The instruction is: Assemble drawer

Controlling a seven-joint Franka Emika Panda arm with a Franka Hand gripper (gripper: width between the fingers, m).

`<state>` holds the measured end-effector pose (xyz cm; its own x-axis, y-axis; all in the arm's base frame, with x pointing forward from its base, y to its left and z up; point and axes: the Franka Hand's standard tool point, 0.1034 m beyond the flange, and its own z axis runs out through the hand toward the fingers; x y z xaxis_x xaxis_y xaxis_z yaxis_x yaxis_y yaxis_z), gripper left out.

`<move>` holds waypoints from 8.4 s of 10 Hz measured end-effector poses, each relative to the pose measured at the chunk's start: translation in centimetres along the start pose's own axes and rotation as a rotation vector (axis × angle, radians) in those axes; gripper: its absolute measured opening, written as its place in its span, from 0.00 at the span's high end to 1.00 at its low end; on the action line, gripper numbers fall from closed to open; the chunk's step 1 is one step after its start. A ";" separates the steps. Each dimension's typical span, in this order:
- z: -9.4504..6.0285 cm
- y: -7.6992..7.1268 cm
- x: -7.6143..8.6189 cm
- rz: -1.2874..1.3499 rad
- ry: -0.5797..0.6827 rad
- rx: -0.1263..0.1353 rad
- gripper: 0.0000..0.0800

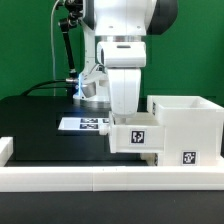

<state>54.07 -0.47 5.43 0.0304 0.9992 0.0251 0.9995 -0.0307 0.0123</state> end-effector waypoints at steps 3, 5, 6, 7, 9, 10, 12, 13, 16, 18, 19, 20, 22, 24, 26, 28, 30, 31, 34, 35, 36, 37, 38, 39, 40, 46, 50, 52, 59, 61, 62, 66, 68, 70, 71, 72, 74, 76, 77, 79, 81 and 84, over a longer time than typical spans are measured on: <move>0.0 0.0 0.0 0.000 0.000 0.000 0.95; 0.3 -0.1 -0.3 -0.010 0.001 0.005 0.95; 0.4 0.0 -0.2 -0.051 0.000 -0.007 0.95; 0.5 -0.1 0.0 -0.069 -0.004 -0.006 0.95; 0.5 0.0 0.1 -0.090 -0.012 -0.007 0.95; 0.5 0.0 0.1 -0.085 -0.012 -0.007 0.95; 0.5 0.0 0.2 -0.074 -0.012 -0.008 0.95; 0.4 0.1 0.4 -0.066 -0.011 -0.009 0.95; 0.3 0.2 0.7 -0.044 -0.011 -0.012 0.95; 0.4 0.2 0.8 -0.042 -0.012 -0.012 0.95; 0.4 0.2 0.8 -0.042 -0.012 -0.012 0.95; 0.4 0.2 0.7 -0.043 -0.013 -0.013 0.95; 0.4 0.2 0.7 -0.043 -0.013 -0.013 0.95; 0.4 0.2 0.7 -0.045 -0.013 -0.013 0.95; 0.3 0.3 0.8 -0.051 -0.013 -0.018 0.95; 0.2 0.5 0.9 -0.051 -0.014 -0.027 0.95; 0.3 0.5 1.1 -0.046 -0.027 -0.039 0.95; 0.3 0.4 1.2 -0.029 -0.031 -0.041 0.95; 0.4 0.3 1.3 0.011 -0.034 -0.036 0.95; 0.3 0.3 1.3 0.011 -0.034 -0.036 0.95; 0.4 0.3 1.2 0.010 -0.034 -0.036 0.95; 0.4 0.3 1.2 0.010 -0.034 -0.036 0.95; 0.4 0.3 1.2 0.016 -0.032 -0.035 0.95; 0.3 0.4 1.0 0.022 -0.032 -0.036 0.74; 0.2 0.4 1.0 0.023 -0.032 -0.037 0.51; -3.0 0.7 1.0 0.035 -0.064 -0.013 0.19; -4.6 1.6 -2.4 -0.003 -0.096 0.012 0.19; -4.5 1.8 -3.1 -0.003 -0.099 0.023 0.19; -2.4 3.8 -5.6 -0.077 0.129 0.055 0.19; -1.8 4.4 -6.0 -0.063 0.190 0.071 0.19; -1.6 4.9 -6.0 -0.062 0.194 0.067 0.19; -1.1 5.2 -3.9 -0.064 0.194 0.076 0.19; -1.0 5.1 -4.2 -0.060 0.193 0.078 0.19; -1.0 5.1 -4.1 -0.058 0.194 0.079 0.19; -0.9 5.0 -3.6 -0.058 0.199 0.087 0.19; -0.9 5.2 -3.4 -0.075 0.207 0.096 0.19; -0.9 5.7 -1.9 -0.071 0.212 0.097 0.19; -0.9 5.8 -0.3 -0.033 0.212 0.105 0.19; -0.9 5.8 0.6 -0.025 0.213 0.109 0.19; -0.9 5.7 1.4 -0.005 0.213 0.113 0.19; -0.9 5.7 1.2 -0.002 0.212 0.113 0.19; -0.9 5.7 2.1 -0.007 0.215 0.116 0.19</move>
Offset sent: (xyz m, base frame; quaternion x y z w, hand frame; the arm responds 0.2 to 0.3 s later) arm 0.0000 0.0000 0.0000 0.0000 0.0000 0.0000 1.0000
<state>59.81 1.38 6.47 0.0325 0.9707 0.2381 0.9949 -0.0086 -0.1010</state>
